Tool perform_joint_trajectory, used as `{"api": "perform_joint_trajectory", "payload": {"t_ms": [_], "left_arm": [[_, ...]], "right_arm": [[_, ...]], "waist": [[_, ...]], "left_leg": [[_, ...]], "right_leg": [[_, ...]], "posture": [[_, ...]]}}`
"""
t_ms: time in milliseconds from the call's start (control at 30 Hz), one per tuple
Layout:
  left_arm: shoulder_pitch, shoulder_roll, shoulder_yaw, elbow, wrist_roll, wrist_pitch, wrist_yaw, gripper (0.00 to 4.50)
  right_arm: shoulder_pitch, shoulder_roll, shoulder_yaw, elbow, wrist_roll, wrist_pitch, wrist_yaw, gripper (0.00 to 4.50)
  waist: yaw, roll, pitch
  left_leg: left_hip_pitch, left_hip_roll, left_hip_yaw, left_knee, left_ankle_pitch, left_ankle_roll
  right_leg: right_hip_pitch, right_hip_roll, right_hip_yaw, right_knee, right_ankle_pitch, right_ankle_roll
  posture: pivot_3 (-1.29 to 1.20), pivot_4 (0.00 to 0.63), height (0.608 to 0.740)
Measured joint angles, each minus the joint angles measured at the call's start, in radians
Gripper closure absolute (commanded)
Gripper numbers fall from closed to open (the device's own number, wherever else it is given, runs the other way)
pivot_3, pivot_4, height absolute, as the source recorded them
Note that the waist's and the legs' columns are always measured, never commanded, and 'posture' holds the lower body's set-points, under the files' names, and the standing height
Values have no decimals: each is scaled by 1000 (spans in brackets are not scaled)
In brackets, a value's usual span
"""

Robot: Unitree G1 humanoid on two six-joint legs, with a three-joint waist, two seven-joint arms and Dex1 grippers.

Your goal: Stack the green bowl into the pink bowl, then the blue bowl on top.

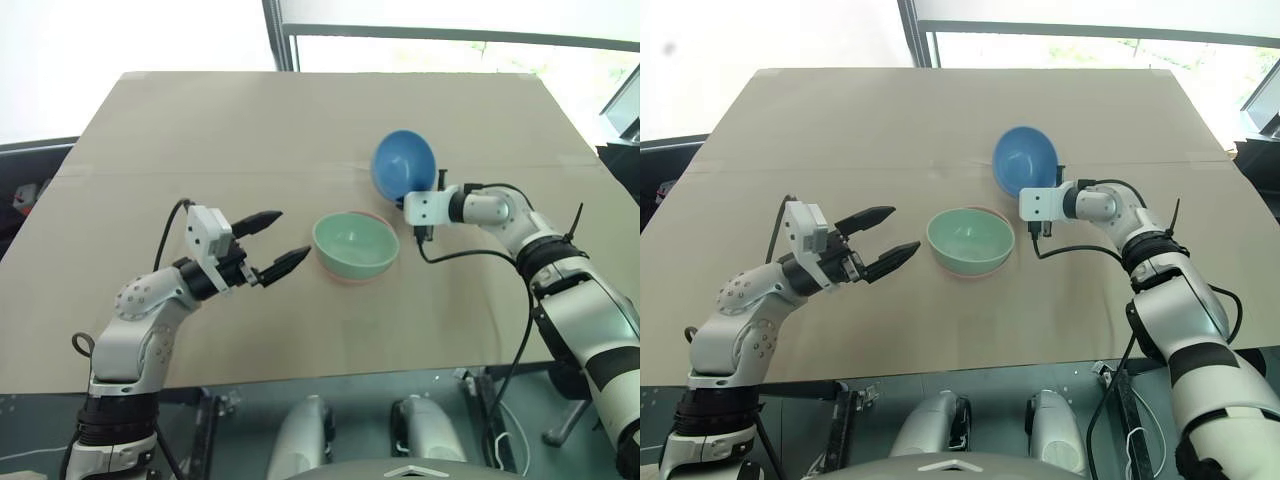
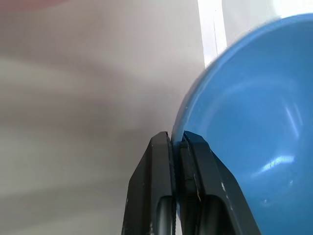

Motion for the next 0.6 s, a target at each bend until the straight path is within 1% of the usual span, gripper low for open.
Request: {"api": "perform_joint_trajectory", "payload": {"t_ms": [33, 133, 167, 200, 267, 300, 333, 467, 500, 533, 567, 600], "left_arm": [[0, -2, 0, 0, 0, -2, 0, 0], [-1, -5, 0, 2, 0, -6, -1, 0], [-3, -5, -1, 5, 1, -9, -3, 0], [-6, -5, -2, 8, 1, -11, -5, 0], [-16, -6, -4, 29, 3, -23, -12, 0], [-18, -5, -3, 43, 4, -26, -15, 0], [-19, -6, -5, 57, 7, -32, -21, 0], [-26, -7, -12, 79, 15, -51, -30, 0], [-29, -7, -14, 87, 21, -53, -31, 0], [-37, -8, -24, 98, 23, -56, -34, 0], [-37, -8, -25, 98, 23, -56, -34, 0], [-38, -9, -25, 98, 24, -57, -36, 0]], "right_arm": [[0, -1, -7, -2, 7, -2, 7, 4461], [19, 2, -88, -71, 132, 52, 108, 4461], [55, 4, -145, -188, 251, 137, 214, 4461], [79, 2, -162, -263, 314, 194, 263, 4461], [191, -34, -192, -597, 517, 420, 423, 4461], [228, -57, -192, -732, 585, 513, 479, 4461], [279, -108, -193, -937, 670, 665, 529, 4461], [327, -147, -190, -1191, 750, 872, 548, 4461], [338, -152, -180, -1229, 754, 908, 549, 4152], [363, -153, -143, -1272, 746, 960, 547, 3873], [366, -152, -138, -1272, 745, 963, 547, 3873], [371, -152, -128, -1272, 738, 973, 547, 3400]], "waist": [[0, 0, 0], [0, 0, 0], [1, 0, 0], [3, 0, 0], [13, 1, 1], [20, 2, 1], [26, 2, 1], [32, 1, 1], [32, 1, 0], [31, 0, 0], [31, 0, 0], [31, 0, 0]], "left_leg": [[0, 0, 0, 0, 0, 0], [0, 0, 0, 0, 0, 0], [0, 1, 0, 0, 0, 0], [0, 1, -1, 0, 0, 0], [-1, 1, -2, -1, 0, 0], [-1, 1, -2, -1, 0, 0], [-2, 1, -2, -1, 0, 1], [0, 0, -2, 1, 0, 1], [0, 0, -2, 2, 0, 1], [0, 0, -1, 2, 0, 1], [0, 0, -1, 2, 0, 1], [0, 0, -1, 2, -1, 1]], "right_leg": [[0, 0, 0, 0, 0, 0], [0, 0, 0, 0, 0, 0], [0, 0, 0, 0, 0, 0], [1, 0, -1, 0, 0, 0], [1, 0, -2, -1, 0, 0], [1, 0, -2, -1, 0, 0], [0, -1, -2, -1, 0, 0], [1, -1, -2, 0, 0, 0], [0, -1, -1, 0, 0, 0], [0, -1, -1, 1, 0, 0], [0, -1, -1, 1, 0, 0], [0, -1, 0, 1, 0, 0]], "posture": [[0, 150, 740], [0, 150, 740], [0, 150, 740], [0, 150, 740], [0, 150, 740], [0, 150, 740], [0, 150, 740], [0, 150, 740], [0, 150, 740], [0, 150, 740], [0, 150, 740], [0, 150, 740]]}}
